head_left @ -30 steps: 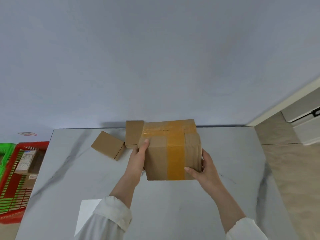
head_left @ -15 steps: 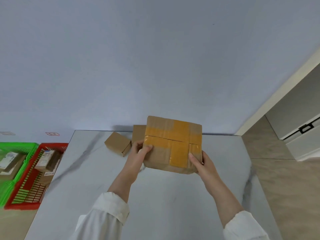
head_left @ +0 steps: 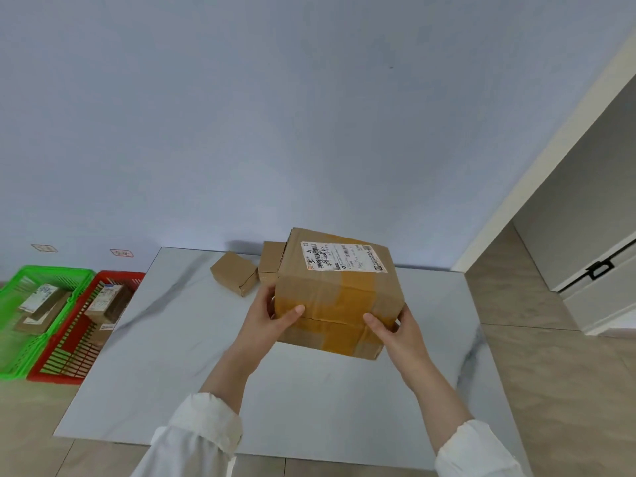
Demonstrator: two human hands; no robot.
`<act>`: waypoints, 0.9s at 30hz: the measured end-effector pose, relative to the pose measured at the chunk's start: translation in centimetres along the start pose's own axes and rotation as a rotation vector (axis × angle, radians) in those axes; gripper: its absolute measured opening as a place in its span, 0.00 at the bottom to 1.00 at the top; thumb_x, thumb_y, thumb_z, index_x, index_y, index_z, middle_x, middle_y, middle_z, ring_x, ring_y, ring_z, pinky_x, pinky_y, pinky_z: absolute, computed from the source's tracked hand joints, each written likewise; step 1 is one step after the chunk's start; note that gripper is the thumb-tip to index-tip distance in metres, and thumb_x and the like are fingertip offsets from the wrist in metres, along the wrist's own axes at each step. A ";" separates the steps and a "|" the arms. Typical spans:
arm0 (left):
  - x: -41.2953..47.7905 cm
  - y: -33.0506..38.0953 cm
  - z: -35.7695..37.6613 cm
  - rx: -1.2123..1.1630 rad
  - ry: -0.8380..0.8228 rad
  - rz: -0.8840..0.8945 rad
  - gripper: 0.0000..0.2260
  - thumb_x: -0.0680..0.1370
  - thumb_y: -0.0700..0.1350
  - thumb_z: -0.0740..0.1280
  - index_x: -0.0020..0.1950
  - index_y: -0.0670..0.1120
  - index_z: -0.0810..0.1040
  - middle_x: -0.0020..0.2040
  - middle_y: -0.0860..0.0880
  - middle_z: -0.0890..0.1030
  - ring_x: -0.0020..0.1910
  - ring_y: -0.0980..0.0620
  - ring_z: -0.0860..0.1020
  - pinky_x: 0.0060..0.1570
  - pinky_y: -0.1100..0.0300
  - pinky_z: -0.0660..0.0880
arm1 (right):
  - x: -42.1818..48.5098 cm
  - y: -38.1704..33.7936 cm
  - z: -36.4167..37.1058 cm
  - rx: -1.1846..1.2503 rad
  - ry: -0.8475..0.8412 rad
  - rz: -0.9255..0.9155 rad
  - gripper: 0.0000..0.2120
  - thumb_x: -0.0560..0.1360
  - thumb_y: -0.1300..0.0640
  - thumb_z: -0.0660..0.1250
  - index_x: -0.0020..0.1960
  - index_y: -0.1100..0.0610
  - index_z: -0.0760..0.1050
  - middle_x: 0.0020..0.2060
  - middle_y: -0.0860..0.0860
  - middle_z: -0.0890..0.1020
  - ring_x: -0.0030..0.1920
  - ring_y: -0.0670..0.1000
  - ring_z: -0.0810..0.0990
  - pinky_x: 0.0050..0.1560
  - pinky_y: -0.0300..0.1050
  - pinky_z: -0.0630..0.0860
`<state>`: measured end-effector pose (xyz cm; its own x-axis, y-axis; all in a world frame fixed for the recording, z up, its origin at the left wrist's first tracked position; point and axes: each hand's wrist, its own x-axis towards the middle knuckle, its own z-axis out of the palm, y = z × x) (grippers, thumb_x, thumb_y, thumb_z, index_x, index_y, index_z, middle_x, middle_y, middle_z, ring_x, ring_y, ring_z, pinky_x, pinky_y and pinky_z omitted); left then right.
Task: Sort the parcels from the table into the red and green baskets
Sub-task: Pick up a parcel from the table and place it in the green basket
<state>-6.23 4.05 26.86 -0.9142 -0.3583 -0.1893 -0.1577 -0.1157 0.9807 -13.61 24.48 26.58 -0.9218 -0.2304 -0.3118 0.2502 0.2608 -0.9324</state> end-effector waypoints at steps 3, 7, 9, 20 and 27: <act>-0.3 0.6 -0.4 -0.014 0.010 -0.022 0.15 0.75 0.46 0.68 0.58 0.56 0.68 0.57 0.56 0.77 0.58 0.57 0.76 0.51 0.64 0.75 | -0.8 0.0 0.3 -0.022 0.017 -0.041 0.34 0.70 0.55 0.72 0.71 0.53 0.60 0.60 0.49 0.73 0.56 0.48 0.73 0.49 0.37 0.73; -0.7 1.0 -0.7 -0.055 0.061 -0.074 0.11 0.77 0.52 0.63 0.58 0.55 0.67 0.55 0.56 0.76 0.58 0.52 0.75 0.57 0.56 0.73 | -1.8 -0.1 1.0 -0.034 0.020 -0.078 0.36 0.70 0.55 0.73 0.72 0.52 0.59 0.64 0.51 0.73 0.58 0.49 0.73 0.53 0.40 0.74; -1.1 1.0 -0.9 -0.088 0.059 -0.082 0.13 0.77 0.53 0.63 0.59 0.54 0.67 0.56 0.56 0.76 0.59 0.52 0.75 0.59 0.55 0.72 | -2.3 -0.2 1.1 -0.031 0.016 -0.083 0.36 0.69 0.55 0.73 0.72 0.51 0.59 0.65 0.50 0.72 0.59 0.49 0.73 0.53 0.40 0.74; -2.3 1.9 -1.9 -0.070 0.070 -0.085 0.05 0.77 0.50 0.65 0.50 0.55 0.70 0.54 0.52 0.77 0.53 0.54 0.77 0.55 0.54 0.75 | -3.8 -1.4 1.2 -0.047 0.005 -0.131 0.34 0.69 0.53 0.72 0.70 0.49 0.60 0.62 0.46 0.70 0.61 0.48 0.71 0.42 0.33 0.75; -2.8 2.2 -2.3 -0.122 0.007 -0.102 0.15 0.72 0.57 0.63 0.53 0.50 0.67 0.55 0.53 0.74 0.53 0.57 0.75 0.55 0.55 0.74 | -3.6 -1.8 0.6 -0.014 -0.036 -0.124 0.28 0.70 0.49 0.69 0.67 0.51 0.64 0.62 0.50 0.74 0.60 0.52 0.75 0.56 0.46 0.76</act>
<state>-3.13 2.65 29.46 -0.8930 -0.3456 -0.2884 -0.2028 -0.2630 0.9432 -10.55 24.30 29.28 -0.9339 -0.2955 -0.2011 0.1306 0.2415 -0.9616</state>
